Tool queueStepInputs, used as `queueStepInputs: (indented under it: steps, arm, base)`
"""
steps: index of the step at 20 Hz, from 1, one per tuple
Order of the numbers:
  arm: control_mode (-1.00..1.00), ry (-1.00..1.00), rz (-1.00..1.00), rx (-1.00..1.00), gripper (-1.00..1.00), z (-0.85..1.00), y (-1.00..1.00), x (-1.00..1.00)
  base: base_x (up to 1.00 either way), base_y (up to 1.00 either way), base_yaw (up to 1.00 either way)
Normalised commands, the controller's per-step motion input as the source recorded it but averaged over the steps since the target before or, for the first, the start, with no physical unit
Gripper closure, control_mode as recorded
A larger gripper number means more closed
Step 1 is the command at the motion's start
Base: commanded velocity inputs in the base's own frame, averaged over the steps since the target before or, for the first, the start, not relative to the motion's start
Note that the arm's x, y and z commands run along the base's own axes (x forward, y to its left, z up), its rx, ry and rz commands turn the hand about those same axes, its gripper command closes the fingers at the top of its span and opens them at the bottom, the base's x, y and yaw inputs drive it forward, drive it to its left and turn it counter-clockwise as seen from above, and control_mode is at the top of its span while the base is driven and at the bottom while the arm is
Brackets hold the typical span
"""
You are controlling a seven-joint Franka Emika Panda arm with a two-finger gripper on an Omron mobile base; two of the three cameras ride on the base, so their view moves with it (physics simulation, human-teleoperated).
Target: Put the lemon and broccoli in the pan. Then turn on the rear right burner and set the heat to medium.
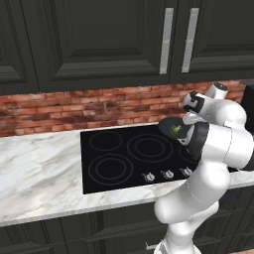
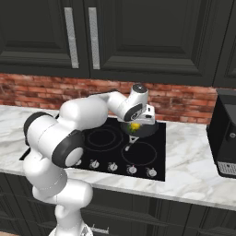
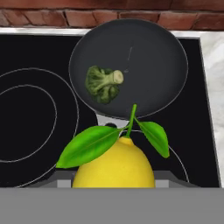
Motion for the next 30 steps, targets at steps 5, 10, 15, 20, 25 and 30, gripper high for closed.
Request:
queueStepInputs:
  steps: [5,10,15,20,25,30]
  arm:
    - [-1.0,0.0,0.08,0.0,1.0,-0.06,-0.07,0.38]
    - [-1.0,0.0,0.07,0.0,1.0,-0.12,-0.06,0.2]
    - [-1.0,0.0,0.05,0.0,1.0,-0.08,-0.13,0.11]
    - [-1.0,0.0,0.04,0.0,1.0,-0.09,-0.06,0.23]
    - [-1.0,0.01,0.03,0.0,1.0,-0.22,-0.07,0.33]
    - [-1.0,0.01,0.03,0.0,1.0,-0.21,-0.05,0.22]
  base:
    - [0.0,0.0,0.0]
    - [0.0,0.0,0.0]
    - [0.0,0.0,0.0]
    - [0.0,0.0,0.0]
    - [0.0,0.0,0.0]
    - [0.0,0.0,0.0]
